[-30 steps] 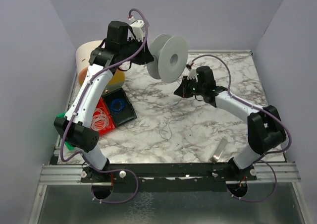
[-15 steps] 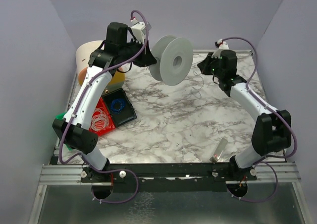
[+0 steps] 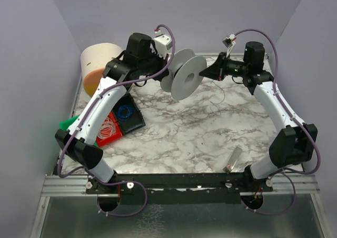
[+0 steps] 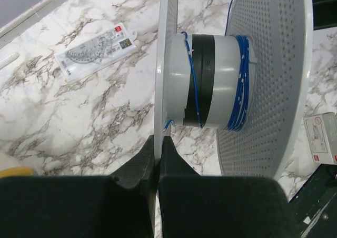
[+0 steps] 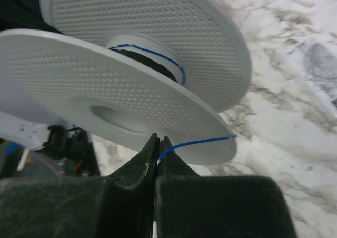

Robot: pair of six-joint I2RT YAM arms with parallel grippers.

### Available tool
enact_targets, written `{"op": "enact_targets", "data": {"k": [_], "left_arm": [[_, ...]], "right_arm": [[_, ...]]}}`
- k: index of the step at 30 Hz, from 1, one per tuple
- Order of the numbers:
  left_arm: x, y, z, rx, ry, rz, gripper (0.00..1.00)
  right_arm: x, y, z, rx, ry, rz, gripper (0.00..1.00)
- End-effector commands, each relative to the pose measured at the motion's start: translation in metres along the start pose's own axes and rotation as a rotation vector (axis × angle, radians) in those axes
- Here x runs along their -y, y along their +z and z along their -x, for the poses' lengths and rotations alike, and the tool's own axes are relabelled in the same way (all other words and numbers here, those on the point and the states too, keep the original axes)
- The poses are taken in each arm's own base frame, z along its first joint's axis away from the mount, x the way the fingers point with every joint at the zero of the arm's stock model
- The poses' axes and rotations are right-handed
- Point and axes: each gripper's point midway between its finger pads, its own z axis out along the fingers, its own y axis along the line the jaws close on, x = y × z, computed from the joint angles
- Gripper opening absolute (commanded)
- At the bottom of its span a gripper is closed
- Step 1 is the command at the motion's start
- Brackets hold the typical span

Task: Wrap the cables
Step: Wrap the cable around the cable reel.

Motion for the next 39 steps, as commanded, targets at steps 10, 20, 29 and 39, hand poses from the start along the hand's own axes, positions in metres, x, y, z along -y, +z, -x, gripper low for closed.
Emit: {"op": "enact_targets", "data": {"k": [10,20,29,39], "left_arm": [[-0.027,0.005,0.004,0.006,0.135,0.287,0.0],[-0.038,0.017,-0.001,-0.016,0.16,0.411,0.0],[-0.053,0.034,0.003,-0.006,0.088,0.505,0.0],[-0.057,0.04,0.013,0.035,-0.03,0.466,0.0]], "right_arm": [[-0.096,-0.015,0.039,-0.042,0.146,0.403,0.01],[-0.116,-0.003,0.038,-0.09,0.171,0.514,0.01],[-0.142,0.043,-0.025,-0.19,0.048,0.455,0.01],[-0.134,0.073,-0.108,-0.316,-0.006,0.385,0.01]]}}
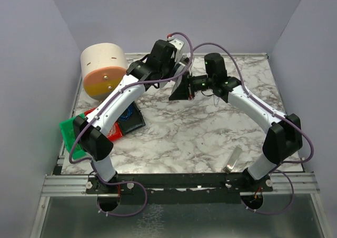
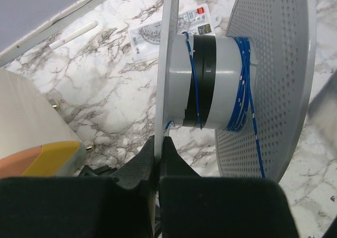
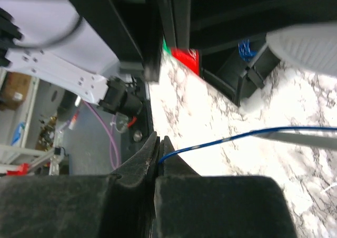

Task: Wrap the cables
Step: Wrap the cable around the cable reel.

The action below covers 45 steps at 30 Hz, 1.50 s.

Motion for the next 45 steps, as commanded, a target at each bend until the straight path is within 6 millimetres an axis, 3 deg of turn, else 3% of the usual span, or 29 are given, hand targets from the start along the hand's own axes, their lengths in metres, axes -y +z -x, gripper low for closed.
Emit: {"op": "enact_targets", "data": {"k": [1,8,13,19,26,31,39,45], "left_arm": [[-0.029,-0.003,0.037,0.115,-0.162,0.043,0.0],[-0.031,-0.014,0.048,0.144,-0.294,-0.162,0.0],[-0.02,-0.038,0.056,0.176,-0.317,-0.342,0.0],[0.001,-0.072,0.061,0.21,-0.278,-0.536,0.0],[0.008,-0.099,0.061,0.237,-0.216,-0.629,0.0],[0.004,-0.099,0.05,0.218,-0.152,-0.593,0.0],[0.0,-0.081,0.03,0.173,-0.001,-0.43,0.0],[0.003,-0.074,0.023,0.151,0.127,-0.311,0.0]], "right_arm": [[0.001,0.011,-0.039,-0.079,-0.06,-0.012,0.01],[0.044,0.014,-0.076,-0.081,-0.029,-0.144,0.01],[0.081,0.007,-0.078,-0.018,-0.031,-0.34,0.01],[0.127,-0.023,-0.07,0.084,0.055,-0.535,0.0],[0.161,-0.073,-0.061,0.179,0.162,-0.612,0.0],[0.156,-0.104,-0.036,0.237,0.13,-0.534,0.01],[0.105,-0.108,-0.008,0.13,0.034,-0.308,0.0],[0.096,-0.12,0.012,0.075,0.047,-0.267,0.0]]}}
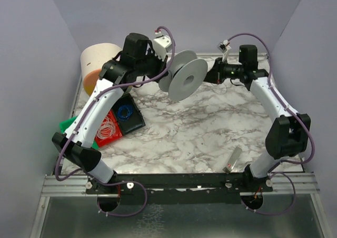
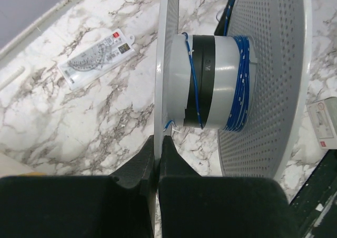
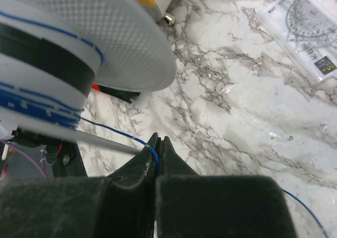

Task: Wrap the cables
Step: Wrap the cable around the cable reel.

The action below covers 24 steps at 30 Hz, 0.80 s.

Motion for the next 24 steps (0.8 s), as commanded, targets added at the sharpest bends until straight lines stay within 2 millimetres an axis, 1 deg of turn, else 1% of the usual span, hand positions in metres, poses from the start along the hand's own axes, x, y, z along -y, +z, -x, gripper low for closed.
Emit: {"op": "enact_targets", "data": {"k": [1,3,5,9,15,17,22,24], "left_arm": [[-0.007,-0.005,0.003,-0.01,0.165,0.149,0.0],[-0.008,-0.002,-0.001,-0.031,0.198,0.175,0.0],[-0.009,0.0,-0.004,-0.047,0.22,0.191,0.0],[-0.014,0.001,-0.008,-0.068,0.248,0.225,0.0],[-0.023,0.0,-0.011,-0.089,0.264,0.279,0.0],[-0.028,0.002,-0.012,-0.1,0.266,0.311,0.0],[-0.039,0.007,-0.014,-0.117,0.26,0.396,0.0],[-0.043,0.009,-0.014,-0.121,0.26,0.428,0.0]], "right_arm": [[-0.022,-0.011,0.003,-0.095,0.041,0.13,0.0],[-0.022,-0.016,0.015,-0.101,0.038,0.149,0.01],[-0.02,-0.02,0.022,-0.118,0.04,0.162,0.01],[-0.02,-0.026,0.024,-0.162,-0.008,0.155,0.01],[-0.02,-0.038,0.031,-0.161,-0.076,0.1,0.01],[-0.025,-0.041,0.033,-0.167,-0.075,0.113,0.0],[-0.05,-0.048,0.034,-0.18,-0.037,0.218,0.01],[-0.055,-0.051,0.035,-0.192,-0.043,0.228,0.01]]}}
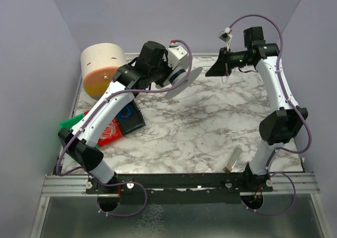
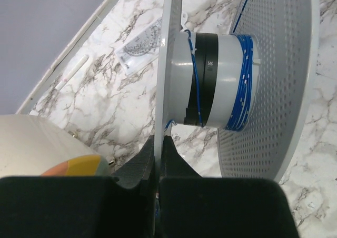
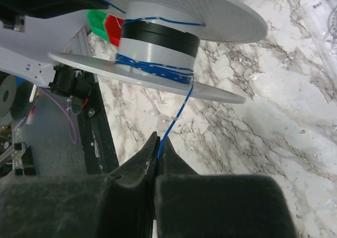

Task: Wrap the cables
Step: Wrap the cable around the cable reel.

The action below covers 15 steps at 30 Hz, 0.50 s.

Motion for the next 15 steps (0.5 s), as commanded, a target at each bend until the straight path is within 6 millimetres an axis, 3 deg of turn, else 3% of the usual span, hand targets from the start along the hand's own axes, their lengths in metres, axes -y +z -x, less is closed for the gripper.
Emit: {"op": "enact_targets", "data": {"k": [1,9,15], "left_arm": [[-0.032,0.003,-0.005,-0.04,-0.008,0.196,0.0],[-0.036,0.019,-0.005,-0.052,-0.063,0.277,0.0],[-0.033,0.04,-0.011,-0.079,-0.127,0.329,0.0]], "right_arm": [[-0.028,-0.01,-0.003,-0.021,0.036,0.097,0.01],[-0.067,-0.009,0.006,0.039,0.09,0.277,0.01],[-0.1,0.012,0.02,0.092,0.006,0.317,0.01]]}}
